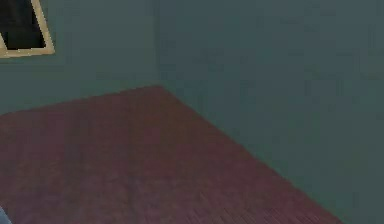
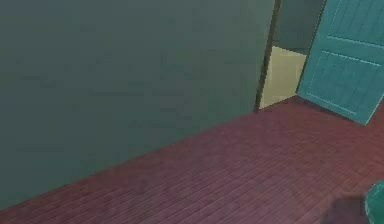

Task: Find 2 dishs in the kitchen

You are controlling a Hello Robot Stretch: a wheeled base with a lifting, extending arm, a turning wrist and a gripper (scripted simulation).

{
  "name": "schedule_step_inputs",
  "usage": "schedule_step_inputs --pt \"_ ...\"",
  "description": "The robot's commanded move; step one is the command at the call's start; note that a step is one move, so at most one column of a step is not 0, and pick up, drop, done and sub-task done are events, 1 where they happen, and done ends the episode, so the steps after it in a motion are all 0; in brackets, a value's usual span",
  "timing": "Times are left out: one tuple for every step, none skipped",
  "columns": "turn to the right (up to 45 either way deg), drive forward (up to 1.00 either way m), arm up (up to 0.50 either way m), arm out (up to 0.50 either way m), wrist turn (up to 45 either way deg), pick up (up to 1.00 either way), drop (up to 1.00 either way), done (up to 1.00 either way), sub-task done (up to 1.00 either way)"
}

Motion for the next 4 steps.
schedule_step_inputs --pt "12.0 0.00 0.00 0.00 0.0 0.00 0.00 0.00 0.00" --pt "0.0 0.60 0.00 0.00 0.0 0.00 0.00 0.00 0.00" --pt "-39.0 0.00 0.00 0.00 0.0 0.00 0.00 0.00 0.00" --pt "0.0 0.45 0.00 0.00 0.0 0.00 0.00 0.00 0.00"
